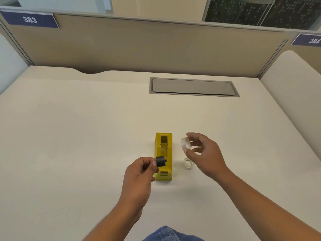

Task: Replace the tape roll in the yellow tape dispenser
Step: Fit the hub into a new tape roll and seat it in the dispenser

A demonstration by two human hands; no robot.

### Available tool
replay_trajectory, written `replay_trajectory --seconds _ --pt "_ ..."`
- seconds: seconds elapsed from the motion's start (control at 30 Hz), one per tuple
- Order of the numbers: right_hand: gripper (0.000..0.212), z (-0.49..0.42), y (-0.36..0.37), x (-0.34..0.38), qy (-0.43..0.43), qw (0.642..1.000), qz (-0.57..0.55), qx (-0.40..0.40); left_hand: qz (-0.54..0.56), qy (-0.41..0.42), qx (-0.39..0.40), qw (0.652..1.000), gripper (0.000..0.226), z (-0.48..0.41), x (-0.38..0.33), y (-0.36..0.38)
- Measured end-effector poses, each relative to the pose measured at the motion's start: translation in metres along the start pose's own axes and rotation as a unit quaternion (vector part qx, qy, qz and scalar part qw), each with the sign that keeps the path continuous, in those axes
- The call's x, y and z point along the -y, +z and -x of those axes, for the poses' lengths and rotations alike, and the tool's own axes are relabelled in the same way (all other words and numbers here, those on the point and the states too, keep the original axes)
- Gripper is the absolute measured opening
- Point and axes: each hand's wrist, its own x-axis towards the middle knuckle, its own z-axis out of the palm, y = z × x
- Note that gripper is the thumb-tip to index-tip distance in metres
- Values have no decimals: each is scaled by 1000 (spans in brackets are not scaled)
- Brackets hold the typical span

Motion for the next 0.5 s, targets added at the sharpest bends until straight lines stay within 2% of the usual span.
replay_trajectory --seconds 0.2,0.5 --pt "33 38 15 22 12 988 -141 56 -9 -5 3 1000 18 4 0 -1" --pt "35 60 22 28 41 978 -182 95 -22 3 34 999 17 11 3 -4"
